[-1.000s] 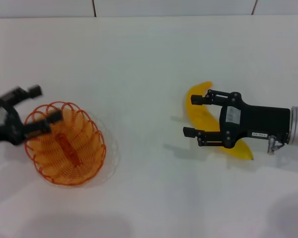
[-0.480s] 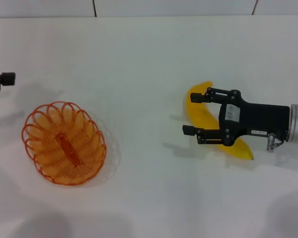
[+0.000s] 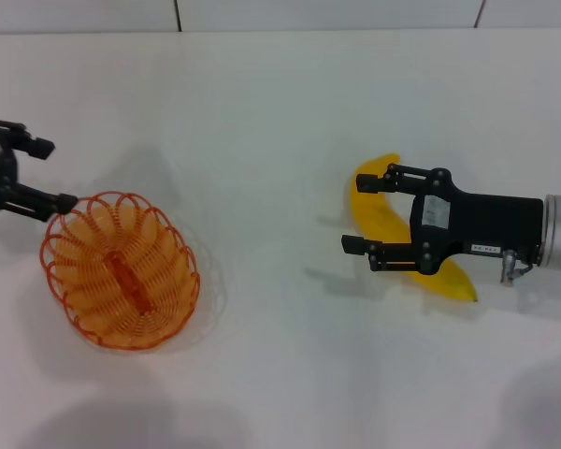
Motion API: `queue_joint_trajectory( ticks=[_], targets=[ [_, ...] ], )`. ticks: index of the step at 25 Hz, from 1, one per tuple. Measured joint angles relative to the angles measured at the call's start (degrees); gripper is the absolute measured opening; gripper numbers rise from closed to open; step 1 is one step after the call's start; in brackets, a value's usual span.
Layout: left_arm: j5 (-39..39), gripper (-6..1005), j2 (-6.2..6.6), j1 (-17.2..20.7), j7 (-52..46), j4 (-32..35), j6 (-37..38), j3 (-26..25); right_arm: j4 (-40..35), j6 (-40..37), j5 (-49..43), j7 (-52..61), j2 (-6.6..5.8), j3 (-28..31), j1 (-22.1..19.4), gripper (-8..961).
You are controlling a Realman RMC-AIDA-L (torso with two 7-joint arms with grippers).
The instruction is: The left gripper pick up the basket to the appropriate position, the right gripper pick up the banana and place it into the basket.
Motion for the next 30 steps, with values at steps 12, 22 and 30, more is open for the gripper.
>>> queue_joint_trajectory(
  ticks=[12,22,30],
  targets=[
    [5.1,869,-5.33,-1.7,0.3,1.6,-6.3,5.5,0.0,0.0,0.0,0.0,0.02,0.0,0.4,805],
    [6.8,864,-6.21,-1.8,0.0,1.6,-7.2,7.6,0.0,0.0,0.0,0.0,0.09,0.0,0.6,805],
    [6.8,861,-6.45,-2.3,-0.9,0.2,-8.6,8.6,0.1,0.0,0.0,0.0,0.09,0.0,0.6,805]
  ],
)
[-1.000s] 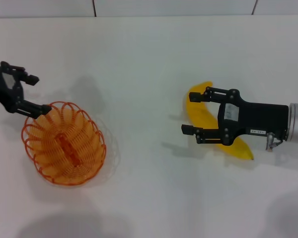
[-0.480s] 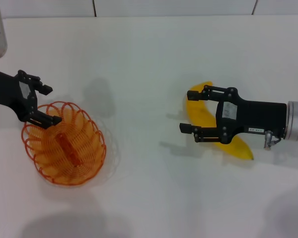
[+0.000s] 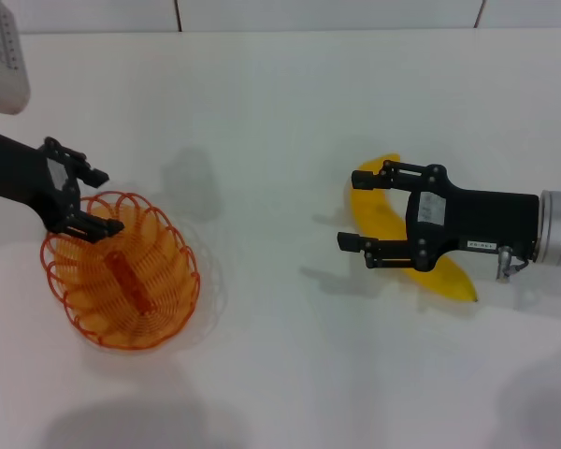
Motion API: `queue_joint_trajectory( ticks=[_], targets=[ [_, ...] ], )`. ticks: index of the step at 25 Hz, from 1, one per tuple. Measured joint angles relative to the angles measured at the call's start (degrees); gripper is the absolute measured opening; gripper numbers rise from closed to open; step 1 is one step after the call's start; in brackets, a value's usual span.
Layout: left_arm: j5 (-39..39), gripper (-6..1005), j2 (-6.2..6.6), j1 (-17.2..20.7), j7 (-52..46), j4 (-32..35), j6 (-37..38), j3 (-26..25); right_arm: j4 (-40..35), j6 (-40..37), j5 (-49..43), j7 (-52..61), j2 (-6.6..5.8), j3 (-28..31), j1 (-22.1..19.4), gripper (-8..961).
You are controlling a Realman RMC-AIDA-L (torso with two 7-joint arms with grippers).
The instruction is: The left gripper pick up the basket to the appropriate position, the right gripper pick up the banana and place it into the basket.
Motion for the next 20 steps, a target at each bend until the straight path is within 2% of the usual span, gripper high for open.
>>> queue_joint_trajectory(
  ticks=[2,18,20],
  targets=[
    [0.1,860,0.18,-0.4,-0.9,-0.7,0.0,0.5,0.1,0.0,0.0,0.0,0.00,0.0,0.0,805],
    [1.7,223,0.30,-1.2,-2.5,-1.5,0.0,1.2,0.1,0.0,0.0,0.0,0.10,0.0,0.1,805],
    [1.7,191,0.35,-1.2,-2.6,-1.5,0.0,1.2,0.1,0.0,0.0,0.0,0.09,0.0,0.1,805]
  ],
)
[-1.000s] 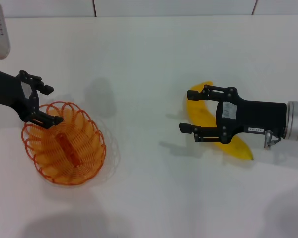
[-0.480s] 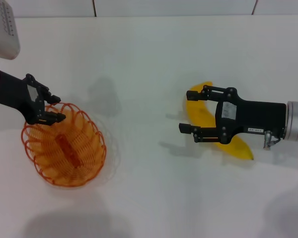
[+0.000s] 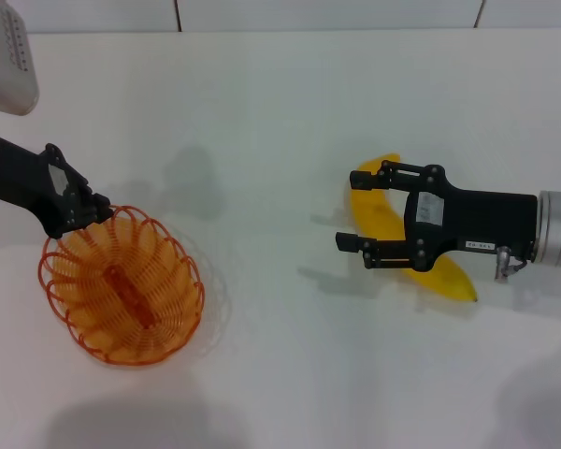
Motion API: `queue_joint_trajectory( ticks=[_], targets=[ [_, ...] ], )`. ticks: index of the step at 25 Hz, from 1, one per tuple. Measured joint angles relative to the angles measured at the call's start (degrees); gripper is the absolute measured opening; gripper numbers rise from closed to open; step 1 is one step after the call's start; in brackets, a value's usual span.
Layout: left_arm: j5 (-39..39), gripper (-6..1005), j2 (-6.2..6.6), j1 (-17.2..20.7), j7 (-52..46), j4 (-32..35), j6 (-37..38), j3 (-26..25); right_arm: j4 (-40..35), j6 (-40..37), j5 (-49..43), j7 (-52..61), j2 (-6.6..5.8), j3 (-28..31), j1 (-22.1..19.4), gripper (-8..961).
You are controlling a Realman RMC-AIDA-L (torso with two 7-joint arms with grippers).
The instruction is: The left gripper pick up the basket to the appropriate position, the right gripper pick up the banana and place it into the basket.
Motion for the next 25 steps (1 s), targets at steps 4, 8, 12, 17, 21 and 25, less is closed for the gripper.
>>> queue_joint_trajectory(
  ticks=[4,8,12,17,21,25],
  targets=[
    [0.0,127,0.07,0.0,-0.1,0.0,0.0,0.0,0.0,0.0,0.1,0.0,0.00,0.0,0.0,805],
    [0.2,88,0.08,0.0,-0.2,0.0,0.0,0.0,0.0,0.0,0.1,0.0,-0.01,0.0,0.0,805],
    [0.6,75,0.04,0.0,-0.2,0.3,0.0,0.0,0.0,0.0,0.2,0.0,-0.01,0.0,0.0,804],
    [0.7,59,-0.11,0.0,0.1,0.4,0.0,0.0,0.0,0.0,0.2,0.0,-0.08,0.0,0.0,804],
    [0.7,63,-0.07,0.0,-0.1,0.4,0.0,0.0,0.0,0.0,0.0,0.0,-0.09,0.0,0.0,804],
    [0.7,64,-0.09,0.0,-0.4,0.5,0.0,0.0,0.0,0.0,0.0,0.0,-0.09,0.0,0.0,804]
  ],
)
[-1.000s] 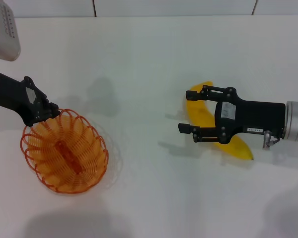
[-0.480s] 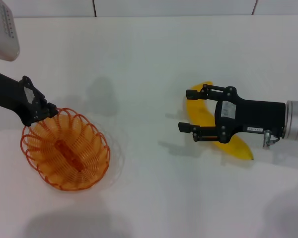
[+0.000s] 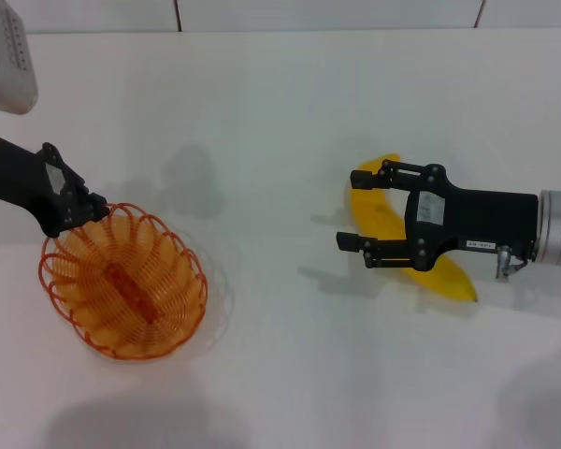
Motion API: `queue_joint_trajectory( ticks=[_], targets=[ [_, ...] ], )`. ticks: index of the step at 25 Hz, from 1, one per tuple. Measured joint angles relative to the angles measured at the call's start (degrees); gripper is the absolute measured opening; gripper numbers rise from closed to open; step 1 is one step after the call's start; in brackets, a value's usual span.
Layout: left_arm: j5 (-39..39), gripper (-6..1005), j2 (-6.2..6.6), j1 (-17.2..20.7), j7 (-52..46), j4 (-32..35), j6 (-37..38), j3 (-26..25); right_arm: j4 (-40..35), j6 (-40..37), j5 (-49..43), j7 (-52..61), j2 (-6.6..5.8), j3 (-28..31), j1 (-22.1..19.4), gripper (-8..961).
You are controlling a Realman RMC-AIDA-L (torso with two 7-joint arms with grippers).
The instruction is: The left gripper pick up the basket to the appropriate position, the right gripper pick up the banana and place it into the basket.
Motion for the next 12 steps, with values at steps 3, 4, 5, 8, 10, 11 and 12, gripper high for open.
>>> queue_joint_trajectory(
  ticks=[3,4,5,8,10,11,12],
  targets=[
    [-0.2,63,0.18,0.0,-1.6,0.0,0.1,-0.3,0.0,0.0,0.1,0.0,-0.01,0.1,-0.1,804],
    [-0.5,63,0.27,0.0,-2.2,0.1,0.2,-0.5,0.0,0.0,0.2,0.0,-0.03,0.1,-0.2,804],
    [-0.7,63,0.34,0.0,-2.6,0.2,0.5,-0.7,0.0,0.0,0.2,0.0,-0.05,0.1,-0.3,804],
    [-2.3,63,0.75,0.2,-4.5,1.5,2.5,-1.2,0.0,0.0,0.3,0.0,-0.08,0.2,-0.5,804],
    [-3.9,64,1.05,0.6,-5.5,2.9,4.5,-1.3,-0.1,0.0,0.3,0.0,-0.08,0.2,-0.5,804],
    [-4.6,64,1.23,0.9,-5.9,3.5,5.4,-1.3,-0.1,0.0,0.3,0.0,-0.09,0.2,-0.5,804],
    [-5.3,64,1.42,1.0,-6.2,4.0,6.2,-1.3,-0.1,0.0,0.3,0.0,-0.09,0.3,-0.5,804]
  ],
)
